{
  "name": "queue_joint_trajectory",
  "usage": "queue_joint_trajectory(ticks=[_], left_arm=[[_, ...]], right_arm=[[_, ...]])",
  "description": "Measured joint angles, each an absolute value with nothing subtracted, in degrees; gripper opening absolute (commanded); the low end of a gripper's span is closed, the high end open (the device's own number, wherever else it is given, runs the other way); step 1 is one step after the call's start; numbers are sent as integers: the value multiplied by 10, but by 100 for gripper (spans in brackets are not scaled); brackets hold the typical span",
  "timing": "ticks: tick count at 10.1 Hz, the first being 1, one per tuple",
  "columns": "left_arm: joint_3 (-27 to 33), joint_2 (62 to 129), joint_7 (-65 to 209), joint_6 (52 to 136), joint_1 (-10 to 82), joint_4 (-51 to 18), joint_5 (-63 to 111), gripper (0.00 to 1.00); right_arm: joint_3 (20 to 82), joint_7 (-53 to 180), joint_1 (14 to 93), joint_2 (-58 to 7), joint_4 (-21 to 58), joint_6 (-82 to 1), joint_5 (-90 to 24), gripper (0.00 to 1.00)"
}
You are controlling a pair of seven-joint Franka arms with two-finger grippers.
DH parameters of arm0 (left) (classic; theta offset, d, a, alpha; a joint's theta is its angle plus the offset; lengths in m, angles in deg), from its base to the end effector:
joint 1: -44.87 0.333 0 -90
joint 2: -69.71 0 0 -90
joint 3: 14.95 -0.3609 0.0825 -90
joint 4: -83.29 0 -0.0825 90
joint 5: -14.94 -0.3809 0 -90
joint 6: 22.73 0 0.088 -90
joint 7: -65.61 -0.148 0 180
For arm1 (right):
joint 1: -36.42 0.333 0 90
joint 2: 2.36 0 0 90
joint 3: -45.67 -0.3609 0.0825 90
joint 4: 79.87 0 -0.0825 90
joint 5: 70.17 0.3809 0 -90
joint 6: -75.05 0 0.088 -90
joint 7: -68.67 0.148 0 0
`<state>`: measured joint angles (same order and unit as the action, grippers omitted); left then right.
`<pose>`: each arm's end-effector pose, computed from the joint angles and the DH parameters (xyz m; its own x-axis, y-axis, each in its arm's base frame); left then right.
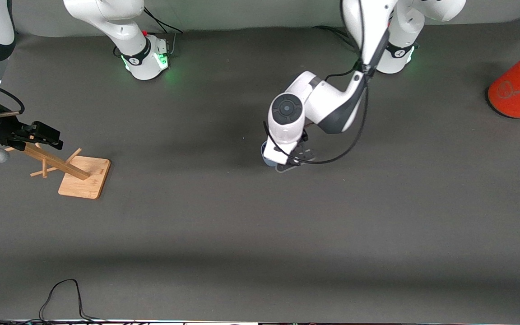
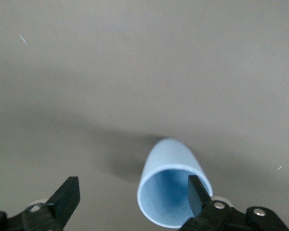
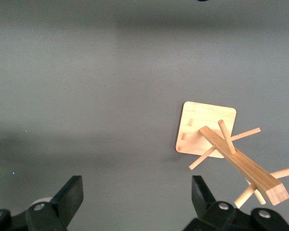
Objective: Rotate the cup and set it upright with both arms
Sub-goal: 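Open the left gripper and lift it away from the cup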
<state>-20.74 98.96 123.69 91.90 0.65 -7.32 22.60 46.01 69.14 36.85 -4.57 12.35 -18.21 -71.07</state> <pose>0.5300 -0.4487 0.3357 0.9178 0.3833 -0.1039 0.3811 -0.9236 -0.0406 0.5675 -0.0013 0.5935 0.9998 -0.0057 -0.0203 -0.0054 -0.9999 0.0161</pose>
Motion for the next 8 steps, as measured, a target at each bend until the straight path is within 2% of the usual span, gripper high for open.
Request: queue_joint_trajectory(ticks=[2,8], left_arm=[[-211,964,1140,862,91,-32,216,100],[-213,837,811,708,328,-26,157,100]], right_arm=[[460,691,369,-46,123,-182,-711,100],[460,691,369,-46,123,-182,-711,100]])
